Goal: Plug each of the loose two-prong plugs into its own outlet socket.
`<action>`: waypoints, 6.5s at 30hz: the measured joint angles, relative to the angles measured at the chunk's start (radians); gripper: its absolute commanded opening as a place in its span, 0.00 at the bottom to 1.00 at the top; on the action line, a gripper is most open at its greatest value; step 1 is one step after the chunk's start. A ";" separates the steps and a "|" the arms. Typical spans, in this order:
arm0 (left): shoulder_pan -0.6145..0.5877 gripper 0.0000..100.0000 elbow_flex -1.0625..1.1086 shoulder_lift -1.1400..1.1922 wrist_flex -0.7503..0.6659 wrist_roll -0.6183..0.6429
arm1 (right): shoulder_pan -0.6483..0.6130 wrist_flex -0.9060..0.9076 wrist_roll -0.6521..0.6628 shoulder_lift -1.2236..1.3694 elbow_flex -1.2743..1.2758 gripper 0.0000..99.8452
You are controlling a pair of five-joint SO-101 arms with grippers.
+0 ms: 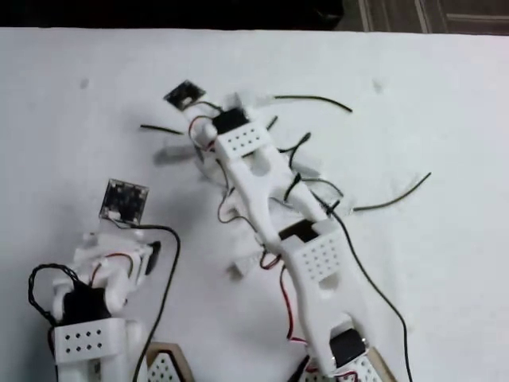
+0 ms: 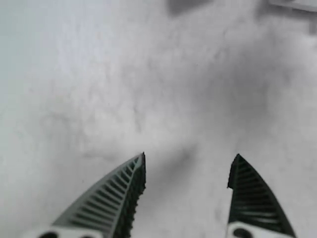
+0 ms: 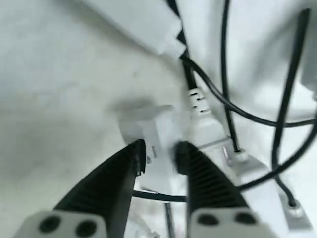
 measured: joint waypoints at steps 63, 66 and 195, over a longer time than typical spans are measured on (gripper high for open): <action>0.000 0.28 0.000 0.000 0.000 0.000 | -0.127 0.362 -0.137 -0.456 0.256 0.02; 0.000 0.28 0.000 0.000 0.000 0.000 | -0.089 0.365 -0.175 -0.609 0.336 0.02; 0.173 0.30 -0.525 0.680 0.031 -0.015 | 0.155 0.180 -0.611 -1.498 1.255 0.23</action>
